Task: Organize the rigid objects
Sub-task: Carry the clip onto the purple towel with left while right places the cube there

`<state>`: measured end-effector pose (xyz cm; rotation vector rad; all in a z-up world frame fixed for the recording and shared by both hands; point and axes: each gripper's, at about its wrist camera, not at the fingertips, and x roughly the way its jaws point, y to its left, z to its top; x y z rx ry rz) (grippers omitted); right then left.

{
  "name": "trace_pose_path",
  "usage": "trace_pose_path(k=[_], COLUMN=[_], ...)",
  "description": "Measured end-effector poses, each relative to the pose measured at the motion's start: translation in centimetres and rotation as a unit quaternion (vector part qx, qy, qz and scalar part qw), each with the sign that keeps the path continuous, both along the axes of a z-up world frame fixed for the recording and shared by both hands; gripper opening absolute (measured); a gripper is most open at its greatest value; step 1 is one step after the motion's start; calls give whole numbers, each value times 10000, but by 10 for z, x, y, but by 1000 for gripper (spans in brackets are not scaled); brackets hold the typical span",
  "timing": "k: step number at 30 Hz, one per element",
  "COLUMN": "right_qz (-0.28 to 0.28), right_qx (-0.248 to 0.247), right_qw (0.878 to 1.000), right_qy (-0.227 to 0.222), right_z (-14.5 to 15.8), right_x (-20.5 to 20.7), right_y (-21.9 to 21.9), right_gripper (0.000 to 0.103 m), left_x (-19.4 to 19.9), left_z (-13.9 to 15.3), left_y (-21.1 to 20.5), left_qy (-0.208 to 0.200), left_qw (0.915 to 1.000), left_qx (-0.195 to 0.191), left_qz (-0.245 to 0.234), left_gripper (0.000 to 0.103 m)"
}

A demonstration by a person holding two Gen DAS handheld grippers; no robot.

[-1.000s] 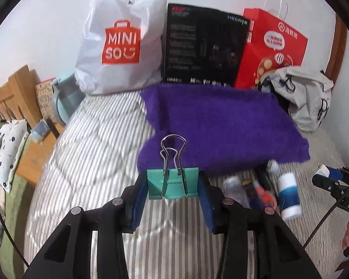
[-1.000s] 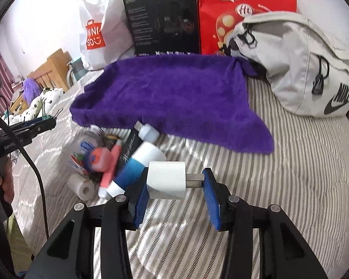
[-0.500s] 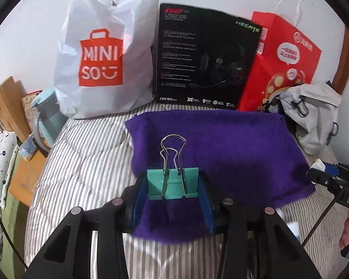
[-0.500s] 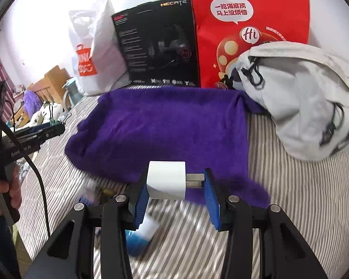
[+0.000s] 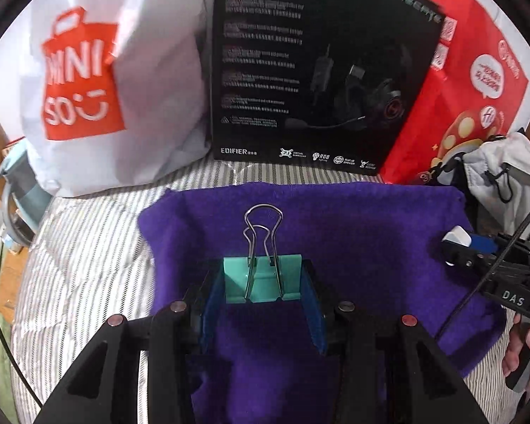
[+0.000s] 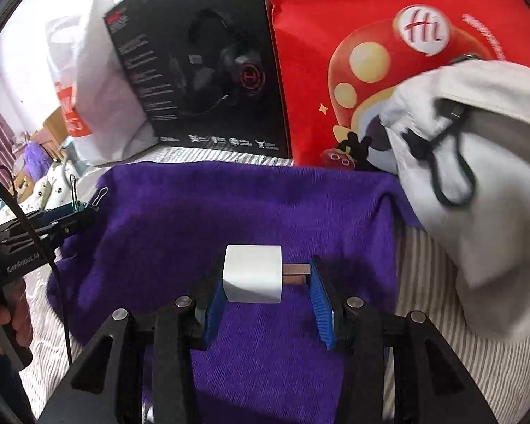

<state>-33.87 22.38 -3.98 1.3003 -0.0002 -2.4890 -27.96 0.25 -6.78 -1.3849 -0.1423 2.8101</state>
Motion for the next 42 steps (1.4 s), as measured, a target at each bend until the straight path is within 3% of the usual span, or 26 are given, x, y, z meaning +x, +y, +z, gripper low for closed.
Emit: trace_pose_path(k=[10, 21, 25, 31, 34, 37, 39, 42], right_qz=[-31, 167, 237, 164, 125, 71, 57, -9], right_qx=[545, 834, 861, 857, 785, 714, 688, 630], right_qw=[9981, 9957, 9950, 9946, 9956, 9966, 9970, 9976], right_qy=[-273, -360, -450, -558, -488, -406, -337, -301], right_z=[-22, -26, -25, -24, -17, -7, 0, 7], right_x=[-36, -35, -35, -20, -4, 16, 35, 62], right_y=[-11, -15, -13, -6, -4, 1, 4, 11], right_gripper=[44, 44, 54, 57, 57, 65, 68, 76], left_x=[-38, -42, -36, -22, -8, 5, 14, 37], left_z=[-24, -30, -30, -30, -26, -18, -12, -3], left_y=[1, 6, 3, 2, -2, -4, -2, 3], left_qy=[-524, -756, -785, -848, -785, -704, -635, -527], left_qw=[9985, 9962, 9961, 9955, 9966, 9973, 9978, 9983], left_qx=[-178, -437, -391, -412, -248, -121, -126, -199], left_qz=[40, -51, -53, -4, 94, 176, 170, 169], left_gripper=[40, 41, 47, 54, 55, 62, 73, 77])
